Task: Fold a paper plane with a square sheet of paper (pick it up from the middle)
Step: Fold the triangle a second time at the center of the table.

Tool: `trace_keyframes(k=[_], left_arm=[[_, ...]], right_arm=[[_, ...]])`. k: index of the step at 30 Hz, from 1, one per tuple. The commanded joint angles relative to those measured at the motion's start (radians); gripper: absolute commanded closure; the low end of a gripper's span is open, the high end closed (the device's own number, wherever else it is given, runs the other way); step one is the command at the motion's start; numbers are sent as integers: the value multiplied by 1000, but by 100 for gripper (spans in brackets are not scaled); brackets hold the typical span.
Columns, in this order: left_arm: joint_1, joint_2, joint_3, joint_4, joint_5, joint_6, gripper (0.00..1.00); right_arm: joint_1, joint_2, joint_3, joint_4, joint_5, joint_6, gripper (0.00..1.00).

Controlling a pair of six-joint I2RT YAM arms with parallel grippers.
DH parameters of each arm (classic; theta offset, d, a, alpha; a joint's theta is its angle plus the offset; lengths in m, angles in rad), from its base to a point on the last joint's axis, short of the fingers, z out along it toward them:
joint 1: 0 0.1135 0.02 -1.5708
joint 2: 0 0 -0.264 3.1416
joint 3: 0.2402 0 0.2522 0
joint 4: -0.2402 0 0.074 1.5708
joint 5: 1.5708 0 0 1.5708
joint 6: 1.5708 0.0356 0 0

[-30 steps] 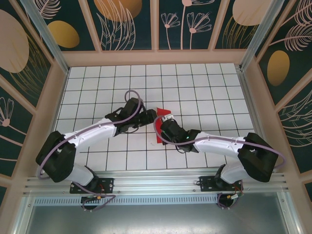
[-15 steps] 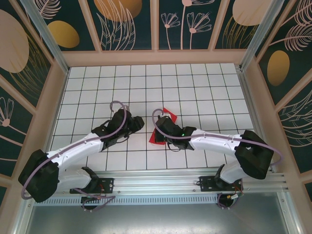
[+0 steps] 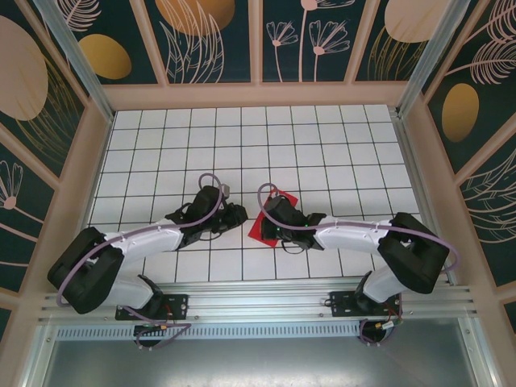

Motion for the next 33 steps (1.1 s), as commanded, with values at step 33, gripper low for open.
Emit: trace_keyframes(k=[33], left_arm=[[-95,264,144,-47,61,31,90]], right_arm=[[-44,-61,-69,126,-76,32,100]])
